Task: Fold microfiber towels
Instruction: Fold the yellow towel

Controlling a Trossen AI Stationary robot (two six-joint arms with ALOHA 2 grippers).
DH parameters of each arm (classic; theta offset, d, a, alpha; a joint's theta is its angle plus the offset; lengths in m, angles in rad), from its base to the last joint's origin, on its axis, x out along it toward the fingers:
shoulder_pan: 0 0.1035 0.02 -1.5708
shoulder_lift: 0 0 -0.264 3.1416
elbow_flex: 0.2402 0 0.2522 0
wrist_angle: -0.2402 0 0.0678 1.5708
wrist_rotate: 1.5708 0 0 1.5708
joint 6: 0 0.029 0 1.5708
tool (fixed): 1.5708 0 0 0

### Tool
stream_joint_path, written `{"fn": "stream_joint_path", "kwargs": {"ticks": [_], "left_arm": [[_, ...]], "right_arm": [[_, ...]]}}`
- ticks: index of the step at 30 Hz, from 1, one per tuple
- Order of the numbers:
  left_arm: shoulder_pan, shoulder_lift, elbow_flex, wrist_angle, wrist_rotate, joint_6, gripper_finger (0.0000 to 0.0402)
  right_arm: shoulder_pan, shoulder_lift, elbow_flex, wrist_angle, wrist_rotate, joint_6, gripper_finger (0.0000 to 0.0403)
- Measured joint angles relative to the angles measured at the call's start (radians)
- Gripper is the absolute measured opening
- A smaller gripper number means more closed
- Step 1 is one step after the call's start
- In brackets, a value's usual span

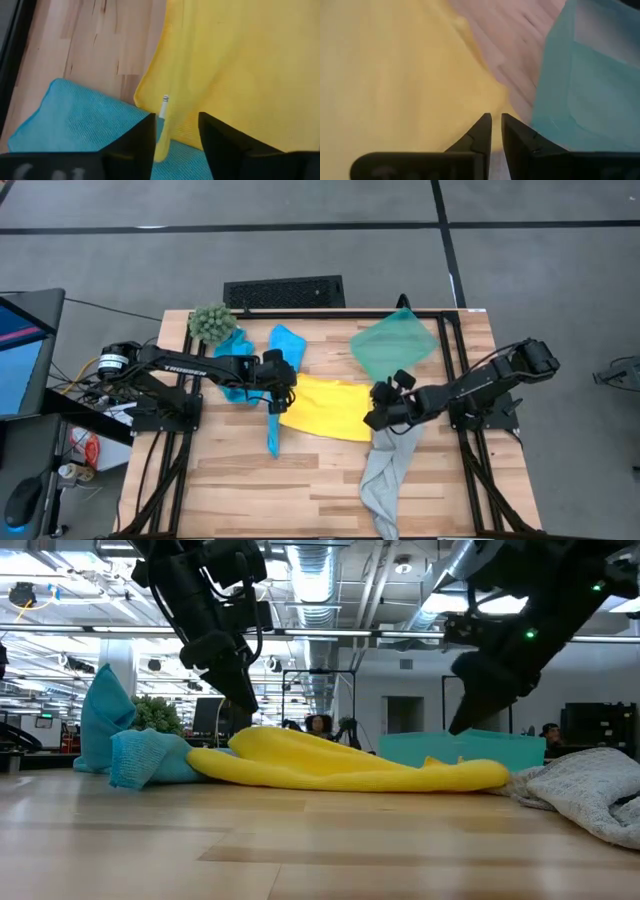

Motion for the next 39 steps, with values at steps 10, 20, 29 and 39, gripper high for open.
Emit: {"fn": "stream_joint_path", "kwargs": {"ticks": [10, 20, 29, 39], "left_arm": [[-0.001, 0.0, 0.0, 0.002, 0.001, -0.01, 0.0165], [-0.001, 0.0, 0.0, 0.003, 0.001, -0.01, 0.0165], [-0.001, 0.0, 0.0, 0.003, 0.002, -0.018, 0.0165], [-0.001, 0.0, 0.0, 0.004, 0.002, -0.021, 0.0165]], "right_arm": [[-0.197, 0.001, 0.001, 0.075, -0.194, -0.133, 0.0131], [-0.265, 0.001, 0.001, 0.118, -0.291, -0.18, 0.0177], [-0.278, 0.002, -0.089, 0.205, -0.295, -0.188, 0.0169], [-0.307, 0.002, -0.09, 0.276, -0.305, -0.248, 0.0168]]}}
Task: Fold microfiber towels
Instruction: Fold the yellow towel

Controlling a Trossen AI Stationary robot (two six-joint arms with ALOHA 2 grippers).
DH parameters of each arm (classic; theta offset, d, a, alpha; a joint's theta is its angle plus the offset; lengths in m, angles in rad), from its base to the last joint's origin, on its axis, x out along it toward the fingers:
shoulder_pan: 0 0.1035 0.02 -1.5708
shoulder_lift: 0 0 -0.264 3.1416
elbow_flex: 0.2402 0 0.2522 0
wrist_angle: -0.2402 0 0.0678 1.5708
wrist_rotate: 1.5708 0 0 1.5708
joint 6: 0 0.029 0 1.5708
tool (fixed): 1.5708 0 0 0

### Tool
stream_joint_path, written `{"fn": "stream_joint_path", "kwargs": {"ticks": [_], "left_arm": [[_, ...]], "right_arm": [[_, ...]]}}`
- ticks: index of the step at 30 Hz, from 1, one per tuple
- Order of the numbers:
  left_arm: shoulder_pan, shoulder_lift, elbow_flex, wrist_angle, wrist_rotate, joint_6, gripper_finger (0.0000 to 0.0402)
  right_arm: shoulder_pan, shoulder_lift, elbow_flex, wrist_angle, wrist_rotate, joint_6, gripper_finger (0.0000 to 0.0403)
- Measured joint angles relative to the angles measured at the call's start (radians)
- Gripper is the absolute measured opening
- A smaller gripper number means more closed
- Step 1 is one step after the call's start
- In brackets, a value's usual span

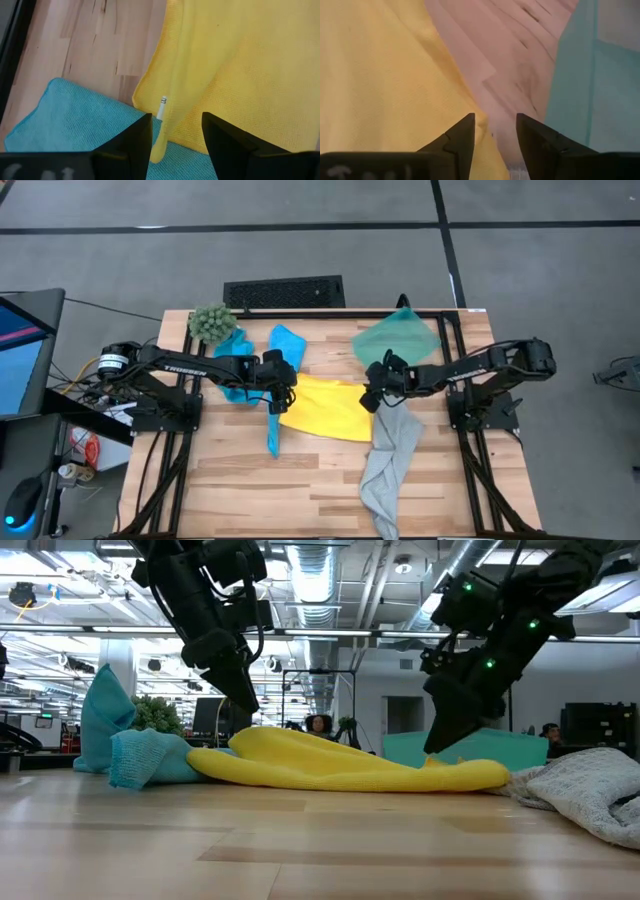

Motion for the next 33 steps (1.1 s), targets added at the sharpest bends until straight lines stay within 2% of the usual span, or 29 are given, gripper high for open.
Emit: {"fn": "stream_joint_path", "kwargs": {"ticks": [8, 13, 23, 28, 33], "left_arm": [[0.0, 0.0, 0.0, -0.001, -0.001, 0.0, 0.0165], [0.0, 0.0, 0.0, -0.002, -0.002, -0.012, 0.0165], [0.0, 0.0, 0.0, -0.006, -0.005, -0.038, 0.0165], [0.0, 0.0, 0.0, -0.006, -0.005, -0.038, 0.0165], [0.0, 0.0, 0.0, -0.006, -0.005, -0.037, 0.0165]], "right_arm": [[0.003, 0.089, 0.005, 0.063, 0.009, -0.013, 0.0164], [0.011, 0.102, 0.014, 0.068, 0.021, -0.02, 0.0156], [-0.005, 0.083, 0.015, 0.029, 0.001, -0.045, 0.0072], [0.004, 0.069, 0.012, 0.023, -0.002, -0.045, 0.0012], [0.025, 0.017, 0.012, 0.019, -0.003, -0.033, 0.0014]]}}
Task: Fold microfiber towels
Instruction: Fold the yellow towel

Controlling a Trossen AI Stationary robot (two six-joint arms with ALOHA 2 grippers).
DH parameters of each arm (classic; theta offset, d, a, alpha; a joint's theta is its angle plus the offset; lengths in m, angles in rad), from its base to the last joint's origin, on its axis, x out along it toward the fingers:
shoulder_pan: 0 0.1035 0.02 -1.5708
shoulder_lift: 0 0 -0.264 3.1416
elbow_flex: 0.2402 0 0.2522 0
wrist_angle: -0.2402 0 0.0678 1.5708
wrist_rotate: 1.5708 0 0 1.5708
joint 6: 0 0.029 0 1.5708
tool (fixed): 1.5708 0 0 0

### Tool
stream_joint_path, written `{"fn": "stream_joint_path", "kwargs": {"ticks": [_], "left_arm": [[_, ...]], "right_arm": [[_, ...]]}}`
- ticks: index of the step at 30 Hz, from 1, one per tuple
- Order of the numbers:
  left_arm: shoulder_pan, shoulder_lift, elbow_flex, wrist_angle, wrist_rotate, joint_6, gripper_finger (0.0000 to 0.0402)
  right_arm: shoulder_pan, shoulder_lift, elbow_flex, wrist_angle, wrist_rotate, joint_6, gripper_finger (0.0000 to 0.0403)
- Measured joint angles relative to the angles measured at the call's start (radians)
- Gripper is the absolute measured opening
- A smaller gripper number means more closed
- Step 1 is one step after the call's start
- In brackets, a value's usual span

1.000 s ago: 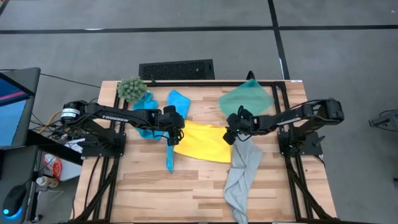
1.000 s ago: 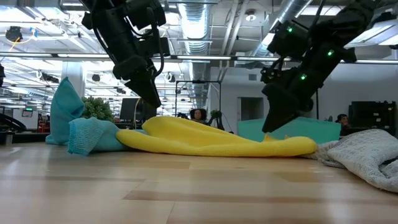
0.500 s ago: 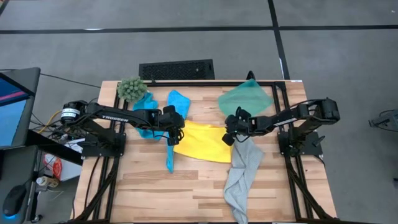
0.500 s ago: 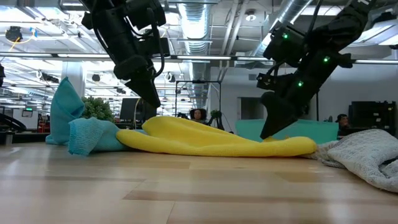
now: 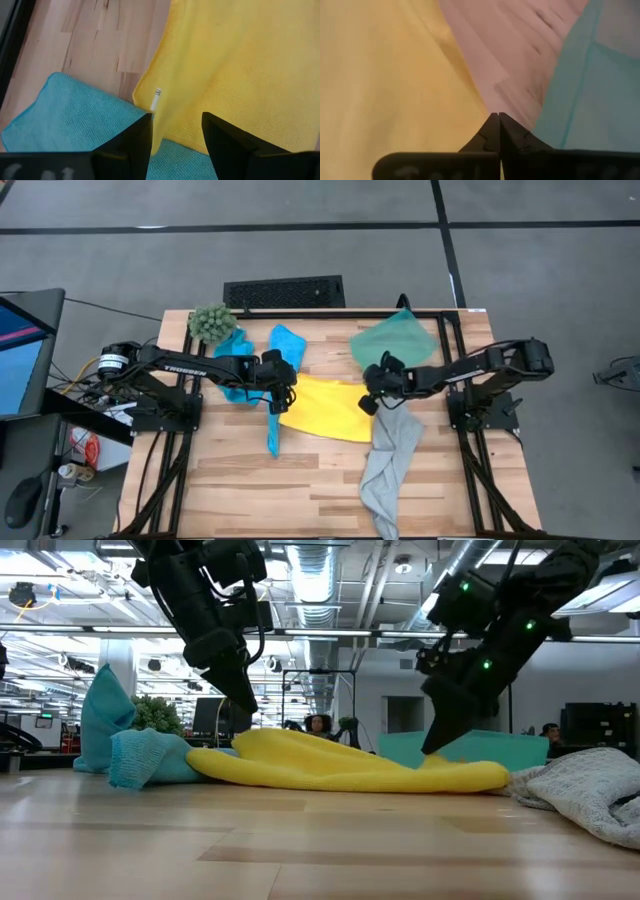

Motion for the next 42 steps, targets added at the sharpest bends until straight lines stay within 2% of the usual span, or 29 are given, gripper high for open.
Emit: {"fn": "stream_joint_path", "kwargs": {"ticks": [8, 12, 14, 20, 22, 25, 30, 37, 42], "left_arm": [[0.0, 0.0, 0.0, 0.001, 0.0, 0.0, 0.0165], [0.0, 0.0, 0.0, 0.014, 0.0, 0.003, 0.0165], [0.0, 0.0, 0.0, 0.023, 0.0, 0.004, 0.0165], [-0.004, 0.0, 0.0, -0.011, 0.001, 0.022, 0.0165], [-0.009, -0.005, 0.0, -0.058, 0.001, 0.044, 0.0165], [-0.025, -0.015, 0.001, -0.102, 0.036, 0.048, 0.0165], [-0.093, -0.019, 0.001, -0.095, 0.135, 0.049, 0.0165], [-0.23, -0.017, -0.053, 0.086, 0.08, 0.134, 0.0165], [-0.299, -0.016, -0.141, 0.216, 0.013, 0.214, 0.0165]], "right_arm": [[0.041, -0.084, 0.0, -0.113, 0.046, 0.077, 0.0009], [0.067, -0.083, 0.0, -0.19, 0.075, 0.128, 0.0005], [0.074, -0.069, 0.002, -0.174, 0.078, 0.131, 0.0007], [0.074, -0.068, 0.002, -0.21, 0.12, 0.127, 0.006], [0.075, -0.103, 0.001, -0.264, 0.167, 0.127, 0.0083], [0.089, -0.157, 0.001, -0.274, 0.163, 0.131, 0.0115], [0.231, -0.212, 0.002, -0.169, 0.147, 0.114, 0.0154], [0.478, -0.094, 0.002, -0.039, 0.231, 0.078, 0.0172], [0.556, 0.053, 0.002, 0.069, 0.269, 0.077, 0.0173]]}}
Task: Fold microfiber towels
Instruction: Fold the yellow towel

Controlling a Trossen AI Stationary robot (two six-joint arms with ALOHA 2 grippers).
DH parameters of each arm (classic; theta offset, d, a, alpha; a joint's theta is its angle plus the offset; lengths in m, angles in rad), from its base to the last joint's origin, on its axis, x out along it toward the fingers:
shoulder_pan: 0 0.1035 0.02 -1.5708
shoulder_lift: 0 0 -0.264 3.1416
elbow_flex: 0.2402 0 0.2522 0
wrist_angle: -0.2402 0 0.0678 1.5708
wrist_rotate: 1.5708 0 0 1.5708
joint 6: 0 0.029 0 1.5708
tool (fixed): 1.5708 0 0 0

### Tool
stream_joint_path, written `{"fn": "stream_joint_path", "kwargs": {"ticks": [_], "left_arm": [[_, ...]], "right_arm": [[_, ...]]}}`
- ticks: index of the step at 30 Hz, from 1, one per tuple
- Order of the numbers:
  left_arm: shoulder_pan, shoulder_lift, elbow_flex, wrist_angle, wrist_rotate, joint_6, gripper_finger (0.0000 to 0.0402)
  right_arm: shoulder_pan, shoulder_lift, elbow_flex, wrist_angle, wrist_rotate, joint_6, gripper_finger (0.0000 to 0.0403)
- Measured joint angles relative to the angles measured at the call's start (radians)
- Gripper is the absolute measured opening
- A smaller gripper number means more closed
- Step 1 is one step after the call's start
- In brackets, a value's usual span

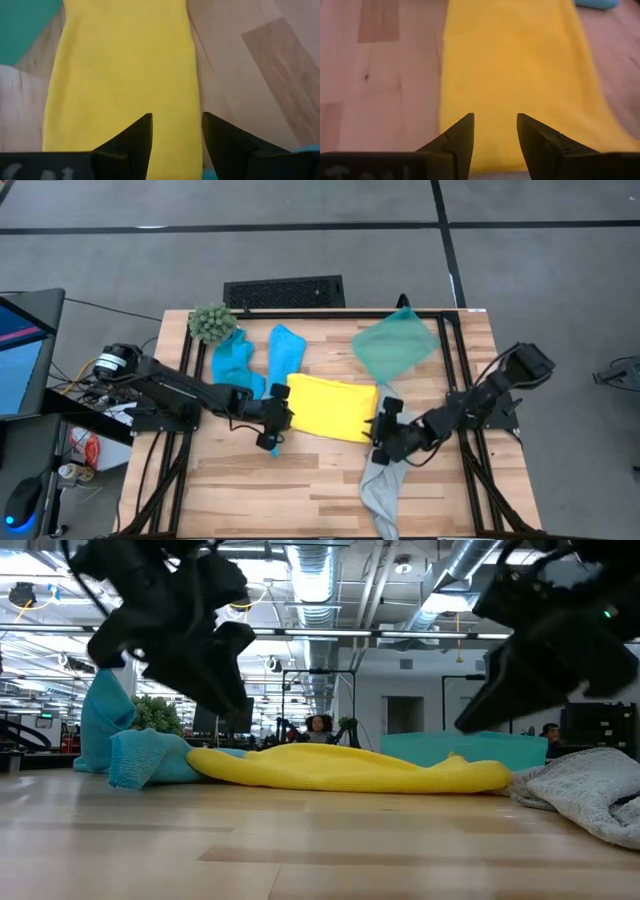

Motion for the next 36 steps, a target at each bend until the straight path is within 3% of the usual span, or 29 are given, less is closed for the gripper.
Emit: {"fn": "stream_joint_path", "kwargs": {"ticks": [6, 24, 36], "left_arm": [[-0.034, 0.0, -0.047, 0.017, -0.033, -0.031, 0.0165], [-0.065, 0.0, -0.166, 0.107, -0.063, 0.004, 0.0165], [-0.049, 0.023, -0.194, 0.127, -0.074, 0.08, 0.0165]], "right_arm": [[0.032, 0.112, 0.0, 0.098, 0.004, 0.0, 0.0175], [0.051, 0.233, 0.004, 0.156, 0.003, 0.045, 0.0175], [0.051, 0.233, 0.002, 0.155, 0.001, 0.045, 0.0172]]}}
